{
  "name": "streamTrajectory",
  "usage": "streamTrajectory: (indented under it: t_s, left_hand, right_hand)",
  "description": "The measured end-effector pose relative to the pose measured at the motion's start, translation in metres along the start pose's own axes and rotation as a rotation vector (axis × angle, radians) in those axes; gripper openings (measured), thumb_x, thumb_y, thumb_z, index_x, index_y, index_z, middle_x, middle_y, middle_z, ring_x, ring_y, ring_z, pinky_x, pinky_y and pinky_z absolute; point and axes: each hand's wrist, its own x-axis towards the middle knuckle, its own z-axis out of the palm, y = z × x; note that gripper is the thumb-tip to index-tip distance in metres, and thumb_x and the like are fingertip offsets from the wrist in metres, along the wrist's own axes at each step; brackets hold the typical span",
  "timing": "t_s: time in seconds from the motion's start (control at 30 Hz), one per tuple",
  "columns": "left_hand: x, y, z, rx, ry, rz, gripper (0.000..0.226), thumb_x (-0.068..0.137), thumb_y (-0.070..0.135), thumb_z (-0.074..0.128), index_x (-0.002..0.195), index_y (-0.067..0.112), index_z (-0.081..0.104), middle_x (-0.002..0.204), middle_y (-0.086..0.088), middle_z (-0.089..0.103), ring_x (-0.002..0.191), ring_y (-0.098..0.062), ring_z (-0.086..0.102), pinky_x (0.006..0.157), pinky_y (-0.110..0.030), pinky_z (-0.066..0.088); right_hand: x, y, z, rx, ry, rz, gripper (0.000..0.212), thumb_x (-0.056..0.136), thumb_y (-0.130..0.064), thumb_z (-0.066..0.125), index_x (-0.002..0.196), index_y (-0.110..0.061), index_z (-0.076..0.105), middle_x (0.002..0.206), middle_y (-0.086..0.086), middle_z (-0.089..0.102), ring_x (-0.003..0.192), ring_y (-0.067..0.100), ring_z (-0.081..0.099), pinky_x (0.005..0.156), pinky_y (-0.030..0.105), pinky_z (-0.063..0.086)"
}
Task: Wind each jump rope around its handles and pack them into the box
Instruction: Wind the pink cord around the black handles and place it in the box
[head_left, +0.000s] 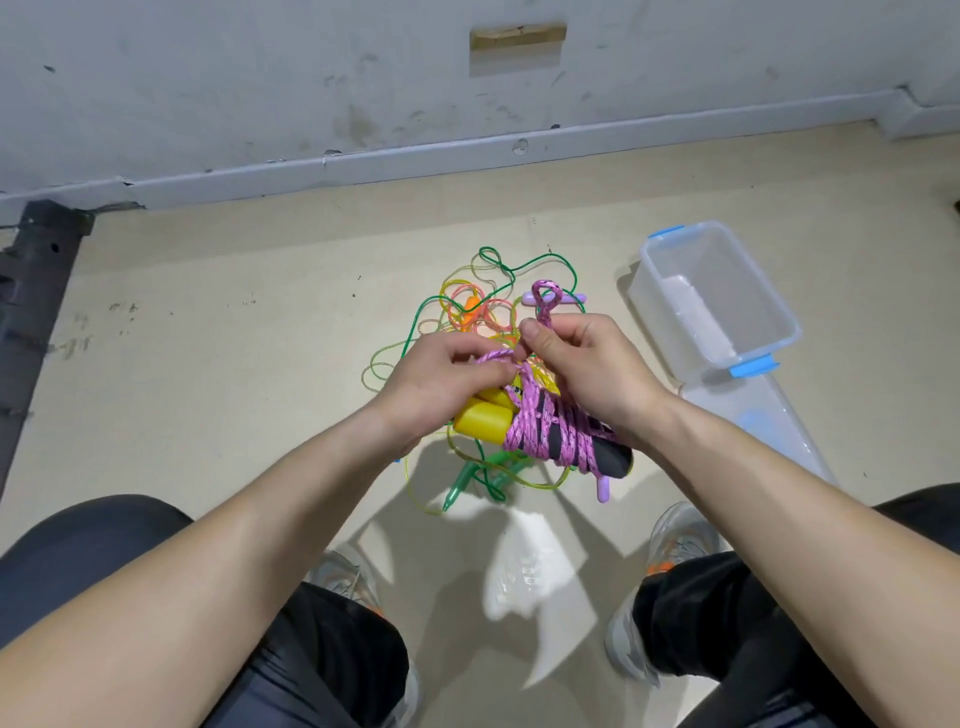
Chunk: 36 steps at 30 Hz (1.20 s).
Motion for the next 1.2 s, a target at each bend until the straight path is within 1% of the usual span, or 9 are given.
streamTrajectory:
  t_s: [0.1, 0.23, 0.3, 0.4, 0.53, 0.7, 0.87, 1.03, 1.2]
  left_hand:
    - [0.003, -0.009, 0.002, 0.056, 0.118, -0.033, 0.003, 0.086, 0.012, 0.075, 0.086, 0.015, 0.077, 0.080, -0.007, 0.075, 0.069, -0.018, 0.066, 0.071, -0.033, 0.052]
    - [0.008, -0.018, 0.003, 0.168, 0.171, -0.064, 0.008, 0.095, 0.024, 0.068, 0.094, 0.017, 0.073, 0.088, -0.006, 0.076, 0.081, -0.023, 0.070, 0.085, -0.044, 0.059]
    - [0.006, -0.019, 0.004, 0.375, 0.182, -0.031, 0.018, 0.100, 0.031, 0.060, 0.106, 0.016, 0.069, 0.100, -0.003, 0.071, 0.096, -0.024, 0.066, 0.090, -0.041, 0.054]
    - [0.001, -0.012, 0.007, 0.595, 0.153, 0.015, 0.021, 0.103, 0.037, 0.051, 0.106, 0.018, 0.061, 0.099, 0.000, 0.063, 0.096, -0.021, 0.056, 0.080, -0.032, 0.043]
    - [0.004, -0.008, -0.001, 0.269, -0.011, -0.086, 0.029, 0.101, 0.028, 0.058, 0.075, 0.018, 0.057, 0.063, 0.007, 0.058, 0.061, -0.013, 0.055, 0.062, -0.028, 0.043]
    - [0.004, 0.002, -0.015, -0.223, -0.200, -0.433, 0.008, 0.096, 0.012, 0.059, 0.099, 0.011, 0.066, 0.085, -0.010, 0.069, 0.073, -0.019, 0.067, 0.082, -0.039, 0.061]
    - [0.004, 0.000, -0.021, -0.250, -0.315, -0.553, 0.013, 0.097, 0.017, 0.054, 0.092, 0.012, 0.065, 0.082, -0.009, 0.071, 0.069, -0.023, 0.069, 0.077, -0.041, 0.060]
    - [0.005, 0.001, -0.023, -0.259, -0.315, -0.586, 0.020, 0.093, 0.022, 0.053, 0.098, 0.009, 0.068, 0.100, -0.014, 0.072, 0.087, -0.030, 0.070, 0.090, -0.048, 0.056]
    - [0.002, 0.001, -0.018, -0.226, -0.298, -0.585, 0.023, 0.096, 0.022, 0.051, 0.091, 0.010, 0.070, 0.092, -0.013, 0.073, 0.079, -0.027, 0.071, 0.088, -0.049, 0.056]
  right_hand:
    - [0.002, 0.000, -0.001, -0.020, 0.077, 0.043, 0.042, 0.085, -0.061, 0.060, 0.080, -0.021, 0.073, 0.058, -0.005, 0.053, 0.053, 0.000, 0.046, 0.058, 0.035, 0.036]
    - [0.006, -0.008, -0.003, 0.004, 0.075, 0.140, 0.032, 0.073, -0.054, 0.063, 0.079, -0.023, 0.071, 0.060, -0.011, 0.042, 0.050, 0.009, 0.038, 0.059, 0.036, 0.033]
    - [0.005, -0.013, -0.002, 0.088, 0.001, 0.163, 0.035, 0.080, -0.051, 0.054, 0.076, -0.020, 0.070, 0.058, -0.017, 0.045, 0.049, 0.004, 0.039, 0.057, 0.029, 0.033]
    - [-0.002, -0.015, -0.002, -0.213, -0.057, -0.010, 0.051, 0.102, -0.055, 0.039, 0.078, -0.013, 0.055, 0.059, -0.015, 0.044, 0.056, 0.007, 0.036, 0.062, 0.034, 0.033]
    - [-0.008, -0.011, -0.001, -0.509, -0.145, -0.221, 0.045, 0.107, -0.042, 0.040, 0.069, -0.018, 0.040, 0.062, -0.005, 0.039, 0.061, 0.013, 0.036, 0.064, 0.039, 0.035]
    - [-0.008, -0.008, -0.002, -0.533, -0.269, -0.222, 0.046, 0.100, -0.034, 0.052, 0.062, -0.014, 0.037, 0.055, -0.006, 0.035, 0.056, 0.012, 0.033, 0.055, 0.031, 0.029]
    - [-0.011, -0.013, -0.006, -0.471, -0.342, -0.190, 0.035, 0.082, -0.025, 0.052, 0.052, -0.020, 0.034, 0.051, -0.007, 0.029, 0.051, 0.009, 0.030, 0.052, 0.025, 0.024]
    - [-0.015, -0.015, -0.007, -0.546, -0.307, -0.258, 0.034, 0.076, -0.027, 0.052, 0.054, -0.015, 0.028, 0.053, -0.002, 0.022, 0.054, 0.013, 0.024, 0.052, 0.032, 0.023]
    - [-0.015, -0.013, -0.008, -0.592, -0.381, -0.242, 0.035, 0.070, -0.041, 0.045, 0.055, -0.014, 0.030, 0.054, -0.001, 0.026, 0.054, 0.012, 0.026, 0.054, 0.038, 0.028]
